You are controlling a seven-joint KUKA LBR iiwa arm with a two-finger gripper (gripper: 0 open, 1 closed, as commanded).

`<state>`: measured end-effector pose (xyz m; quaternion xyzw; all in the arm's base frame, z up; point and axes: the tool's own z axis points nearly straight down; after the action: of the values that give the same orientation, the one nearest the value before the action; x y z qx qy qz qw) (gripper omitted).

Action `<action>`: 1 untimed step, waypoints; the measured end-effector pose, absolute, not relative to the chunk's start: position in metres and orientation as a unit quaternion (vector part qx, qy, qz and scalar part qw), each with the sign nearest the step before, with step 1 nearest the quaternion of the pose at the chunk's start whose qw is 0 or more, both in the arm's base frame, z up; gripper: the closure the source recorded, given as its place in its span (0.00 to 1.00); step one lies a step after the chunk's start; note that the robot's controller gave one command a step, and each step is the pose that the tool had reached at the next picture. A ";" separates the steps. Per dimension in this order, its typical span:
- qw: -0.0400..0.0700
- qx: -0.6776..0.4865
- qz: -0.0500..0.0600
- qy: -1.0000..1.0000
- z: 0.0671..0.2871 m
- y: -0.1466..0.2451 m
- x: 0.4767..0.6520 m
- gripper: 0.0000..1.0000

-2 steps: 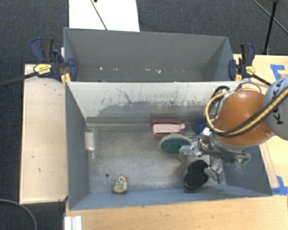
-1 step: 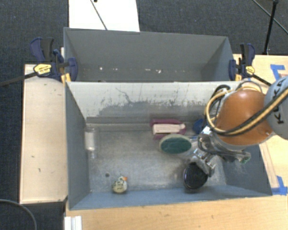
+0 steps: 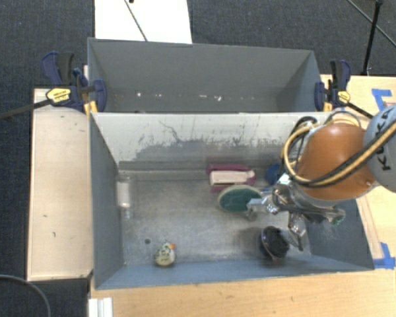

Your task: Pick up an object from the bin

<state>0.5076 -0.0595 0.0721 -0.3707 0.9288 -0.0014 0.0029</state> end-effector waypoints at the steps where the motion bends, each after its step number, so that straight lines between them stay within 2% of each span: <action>1: 0.005 -0.619 -0.003 0.785 0.073 -0.045 0.493 0.00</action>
Offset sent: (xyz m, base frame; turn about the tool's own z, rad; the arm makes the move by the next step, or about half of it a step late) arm -0.0184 0.0130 -0.0021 -0.5757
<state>0.4934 -0.0448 0.0734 -0.6192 0.7852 -0.0028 0.0054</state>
